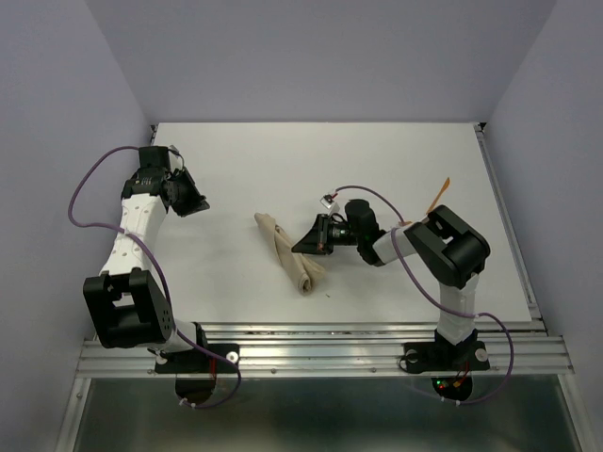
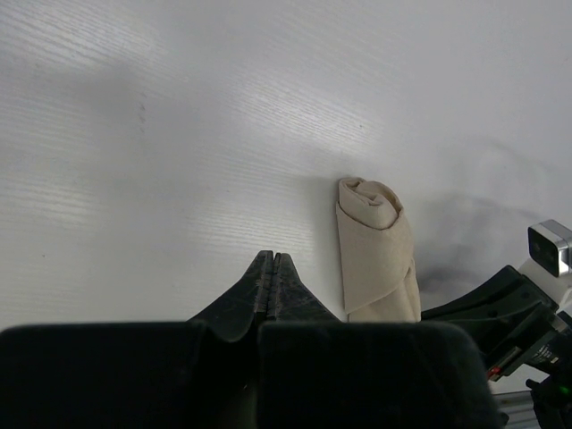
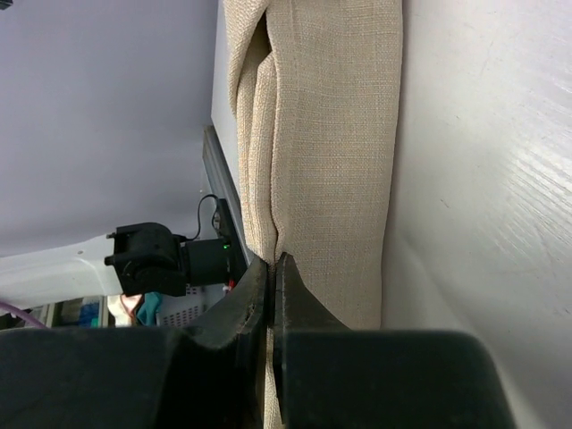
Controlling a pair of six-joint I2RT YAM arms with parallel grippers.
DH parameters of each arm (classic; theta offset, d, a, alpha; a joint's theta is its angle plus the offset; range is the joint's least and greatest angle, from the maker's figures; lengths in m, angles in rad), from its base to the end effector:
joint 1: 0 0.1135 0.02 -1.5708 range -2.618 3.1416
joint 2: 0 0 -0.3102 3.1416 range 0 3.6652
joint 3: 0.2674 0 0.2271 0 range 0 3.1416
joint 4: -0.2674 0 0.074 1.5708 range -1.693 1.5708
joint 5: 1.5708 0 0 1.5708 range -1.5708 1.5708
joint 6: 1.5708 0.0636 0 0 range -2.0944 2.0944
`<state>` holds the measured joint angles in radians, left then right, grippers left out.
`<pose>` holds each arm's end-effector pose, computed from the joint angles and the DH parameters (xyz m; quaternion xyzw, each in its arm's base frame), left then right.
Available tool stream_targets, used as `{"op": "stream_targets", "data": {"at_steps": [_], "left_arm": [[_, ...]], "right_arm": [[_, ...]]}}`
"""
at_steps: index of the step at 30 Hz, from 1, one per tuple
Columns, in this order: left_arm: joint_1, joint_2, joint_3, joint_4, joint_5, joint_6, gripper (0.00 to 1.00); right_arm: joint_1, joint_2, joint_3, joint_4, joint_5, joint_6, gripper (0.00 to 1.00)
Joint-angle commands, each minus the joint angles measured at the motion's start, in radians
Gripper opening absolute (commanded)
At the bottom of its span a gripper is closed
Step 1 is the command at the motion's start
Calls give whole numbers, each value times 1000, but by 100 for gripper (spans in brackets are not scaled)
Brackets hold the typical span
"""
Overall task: Fold the napkin into a case and place the utensils inside
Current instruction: Turn over the smaller rectangle-folded napkin at the center of the board.
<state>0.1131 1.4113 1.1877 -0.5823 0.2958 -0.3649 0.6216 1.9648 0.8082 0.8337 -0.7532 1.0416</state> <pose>0.2912 0.0144 0.3324 -0.1638 0.9046 -0.1820 0.3490 0.2969 0.2662 0.1854 -0.0528 0.7829 0.6026 0.1455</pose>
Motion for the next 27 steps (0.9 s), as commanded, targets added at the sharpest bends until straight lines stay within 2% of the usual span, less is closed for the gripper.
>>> {"op": "stream_targets", "data": {"at_steps": [1, 20, 23, 24, 27], "left_arm": [[3, -34, -7, -2, 9, 6, 0], [-12, -3, -16, 15, 25, 11, 0], [-24, 3, -17, 16, 25, 12, 0], [-29, 3, -17, 16, 23, 11, 0], [-67, 11, -11, 19, 8, 3, 0]], "right_arm": [[-17, -34, -9, -35, 26, -46, 1], [-91, 6, -44, -67, 9, -74, 1], [-100, 0, -46, -114, 35, -101, 15], [-100, -4, -46, -126, 44, -109, 26], [-109, -29, -47, -183, 75, -141, 37]]}}
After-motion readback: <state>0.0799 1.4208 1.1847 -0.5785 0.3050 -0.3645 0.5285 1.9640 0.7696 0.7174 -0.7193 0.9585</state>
